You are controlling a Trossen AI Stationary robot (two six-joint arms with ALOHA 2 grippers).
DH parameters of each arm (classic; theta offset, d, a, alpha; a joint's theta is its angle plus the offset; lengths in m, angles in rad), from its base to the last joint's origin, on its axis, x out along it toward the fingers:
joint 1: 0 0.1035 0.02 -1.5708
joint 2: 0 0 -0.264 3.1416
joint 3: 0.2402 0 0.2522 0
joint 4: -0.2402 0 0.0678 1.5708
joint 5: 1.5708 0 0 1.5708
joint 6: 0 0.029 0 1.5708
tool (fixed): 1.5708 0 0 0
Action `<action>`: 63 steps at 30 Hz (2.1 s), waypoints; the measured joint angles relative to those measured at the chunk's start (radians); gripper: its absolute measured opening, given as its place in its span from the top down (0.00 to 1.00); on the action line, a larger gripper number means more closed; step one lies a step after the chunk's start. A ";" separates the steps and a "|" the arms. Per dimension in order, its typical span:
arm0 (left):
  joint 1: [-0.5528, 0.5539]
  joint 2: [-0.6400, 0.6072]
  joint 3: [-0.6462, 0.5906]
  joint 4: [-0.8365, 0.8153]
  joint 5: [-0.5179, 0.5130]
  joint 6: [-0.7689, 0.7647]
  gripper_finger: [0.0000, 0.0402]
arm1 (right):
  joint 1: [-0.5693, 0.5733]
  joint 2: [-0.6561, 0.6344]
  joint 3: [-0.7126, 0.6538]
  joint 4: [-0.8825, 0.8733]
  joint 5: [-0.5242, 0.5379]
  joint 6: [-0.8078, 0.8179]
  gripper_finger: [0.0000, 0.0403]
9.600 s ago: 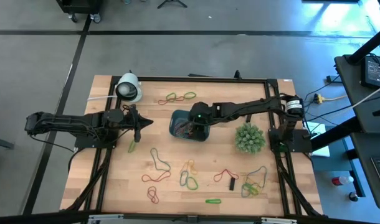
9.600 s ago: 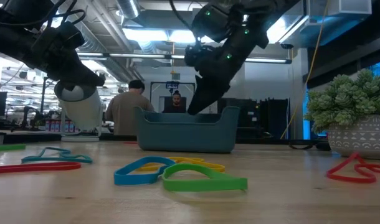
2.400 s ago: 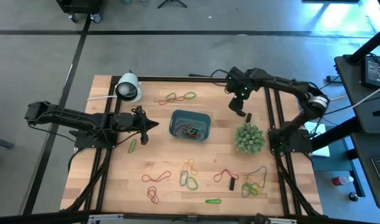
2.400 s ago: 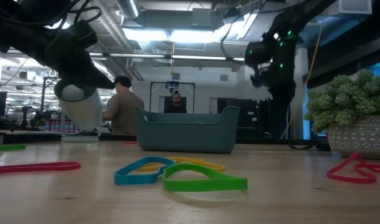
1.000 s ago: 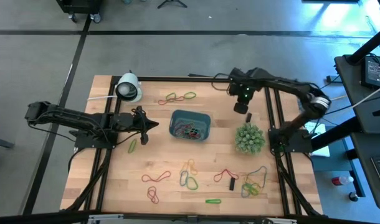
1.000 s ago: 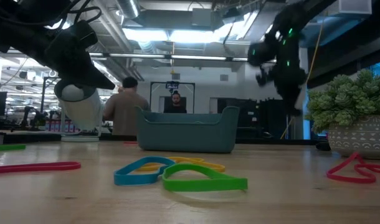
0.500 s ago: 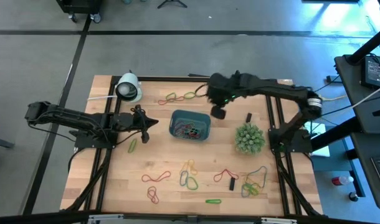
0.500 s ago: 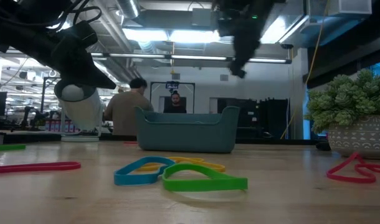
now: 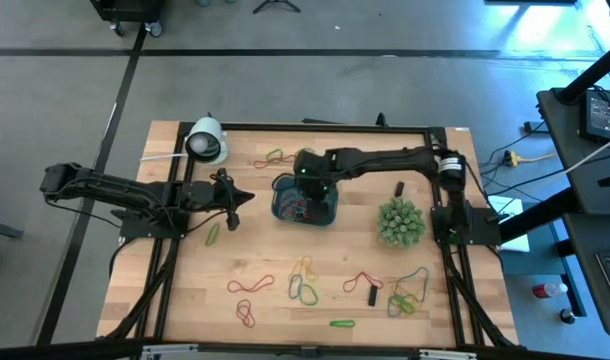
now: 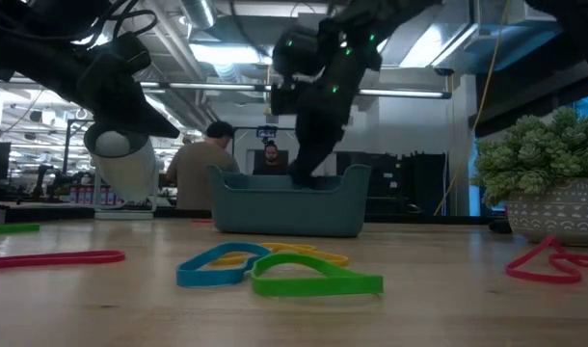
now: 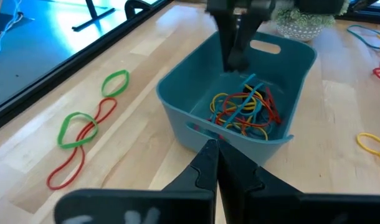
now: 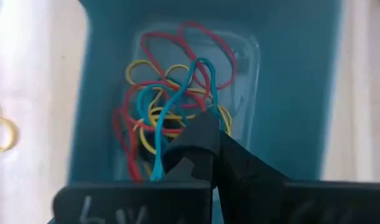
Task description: Pick and place rubber bands into bin
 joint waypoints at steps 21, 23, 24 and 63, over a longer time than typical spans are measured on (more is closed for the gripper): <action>0.000 0.000 0.000 -0.007 0.007 0.000 1.00 | 0.007 0.059 0.033 -0.061 -0.002 0.024 0.76; 0.000 0.000 0.000 -0.006 0.007 0.000 0.99 | 0.007 0.059 0.060 -0.118 -0.002 0.024 0.73; 0.000 0.001 0.000 -0.007 0.007 0.000 0.99 | 0.007 0.059 0.071 -0.131 -0.001 0.024 0.71; 0.154 0.003 0.068 -0.006 -0.096 0.132 0.91 | -0.148 -0.955 -0.871 0.487 -0.008 0.132 0.96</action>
